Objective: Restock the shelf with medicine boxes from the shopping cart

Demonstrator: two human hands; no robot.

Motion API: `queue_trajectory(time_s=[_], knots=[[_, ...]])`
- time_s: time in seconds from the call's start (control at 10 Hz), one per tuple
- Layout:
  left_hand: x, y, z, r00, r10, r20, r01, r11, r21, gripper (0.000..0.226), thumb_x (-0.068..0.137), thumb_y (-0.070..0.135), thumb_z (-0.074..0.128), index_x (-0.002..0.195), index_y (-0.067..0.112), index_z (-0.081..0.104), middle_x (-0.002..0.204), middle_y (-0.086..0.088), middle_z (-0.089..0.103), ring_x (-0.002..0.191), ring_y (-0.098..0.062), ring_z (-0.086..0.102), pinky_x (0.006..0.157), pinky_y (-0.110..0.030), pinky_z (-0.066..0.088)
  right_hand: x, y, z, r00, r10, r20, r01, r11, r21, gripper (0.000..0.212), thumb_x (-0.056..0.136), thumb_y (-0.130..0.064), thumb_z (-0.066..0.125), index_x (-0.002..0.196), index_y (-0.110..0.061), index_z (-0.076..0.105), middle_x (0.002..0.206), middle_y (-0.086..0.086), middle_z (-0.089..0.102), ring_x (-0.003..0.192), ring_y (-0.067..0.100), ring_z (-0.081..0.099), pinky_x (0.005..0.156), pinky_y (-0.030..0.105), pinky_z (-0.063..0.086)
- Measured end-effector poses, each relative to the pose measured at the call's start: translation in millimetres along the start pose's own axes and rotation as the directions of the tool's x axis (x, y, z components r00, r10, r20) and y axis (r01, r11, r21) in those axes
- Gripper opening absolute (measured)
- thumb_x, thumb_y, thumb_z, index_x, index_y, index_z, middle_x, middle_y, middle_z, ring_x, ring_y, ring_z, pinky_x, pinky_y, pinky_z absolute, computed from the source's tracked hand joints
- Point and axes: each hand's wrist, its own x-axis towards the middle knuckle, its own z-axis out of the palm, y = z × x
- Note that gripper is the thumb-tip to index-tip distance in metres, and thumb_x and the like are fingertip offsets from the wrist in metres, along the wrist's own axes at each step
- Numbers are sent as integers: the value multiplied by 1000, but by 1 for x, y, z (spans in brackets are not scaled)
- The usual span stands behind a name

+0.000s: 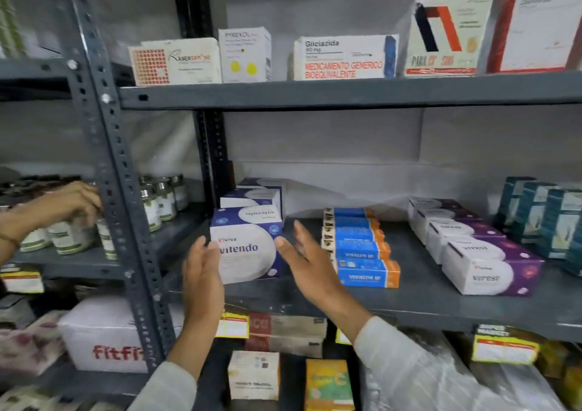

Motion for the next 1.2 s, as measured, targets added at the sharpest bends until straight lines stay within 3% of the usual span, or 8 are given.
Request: queue_trajectory(time_s=[0.1, 0.2, 0.4, 0.6, 0.7, 0.9, 1.1, 1.2], knots=[[14, -2, -3, 956, -111, 273, 158, 975, -156, 62, 99, 71, 36, 137, 30, 63, 137, -1, 70, 128, -21, 64, 117, -51, 42, 12, 1, 36, 993, 90, 74, -103, 973, 205, 57, 92, -77, 46, 145, -57, 39, 133, -24, 63, 120, -8, 61, 104, 25, 53], [29, -1, -11, 933, -134, 334, 195, 968, -156, 66, 97, 75, 27, 129, 36, 70, 128, 2, 76, 123, -18, 69, 117, -52, 42, 18, 3, 58, 994, 106, 40, -112, 963, 246, 81, 84, -87, 38, 155, -48, 32, 148, -12, 59, 140, 16, 52, 121, 53, 38], [53, -5, -28, 900, -141, 412, 219, 965, -147, 64, 97, 76, 16, 106, 55, 76, 113, 16, 80, 106, -1, 74, 98, -38, 49, 23, 4, 74, 992, 118, 35, -123, 935, 334, 90, 78, -88, 38, 155, -41, 39, 145, -12, 61, 138, 13, 53, 121, 46, 39], [62, -7, -29, 892, -158, 424, 248, 954, -167, 66, 100, 73, 15, 99, 55, 78, 108, 19, 81, 103, 2, 74, 92, -32, 49, 27, 1, 79, 988, 146, 42, -152, 924, 352, 84, 80, -86, 39, 150, -40, 46, 131, -20, 67, 128, 5, 58, 88, 16, 46], [61, -5, -28, 889, -171, 425, 260, 952, -161, 67, 101, 71, 15, 99, 52, 79, 106, 18, 81, 100, 1, 75, 85, -26, 51, 27, -2, 80, 984, 169, 49, -175, 915, 364, 79, 87, -84, 38, 150, -37, 44, 137, -11, 65, 129, 9, 58, 83, 15, 45], [62, -9, -28, 905, -177, 386, 256, 953, -164, 65, 100, 71, 17, 114, 41, 73, 117, 9, 80, 110, -10, 73, 102, -39, 49, 28, -1, 83, 984, 169, 56, -178, 908, 380, 86, 81, -80, 37, 153, -34, 41, 140, -4, 64, 131, 16, 58, 100, 29, 51], [59, -4, -28, 924, -183, 337, 246, 957, -154, 61, 100, 71, 19, 110, 43, 73, 108, 13, 81, 106, -10, 74, 90, -33, 51, 23, -5, 80, 980, 180, 83, -197, 922, 333, 102, 72, -92, 37, 159, -40, 28, 150, -5, 54, 140, 19, 50, 120, 49, 40], [47, 7, -24, 984, -94, 151, 104, 993, -61, 53, 105, 64, 24, 117, 37, 68, 105, 14, 77, 101, -5, 71, 71, -17, 50, 18, -5, 56, 994, 96, 52, -107, 953, 285, 56, 87, -82, 41, 140, -65, 39, 132, -31, 62, 126, 0, 61, 95, 20, 56]])
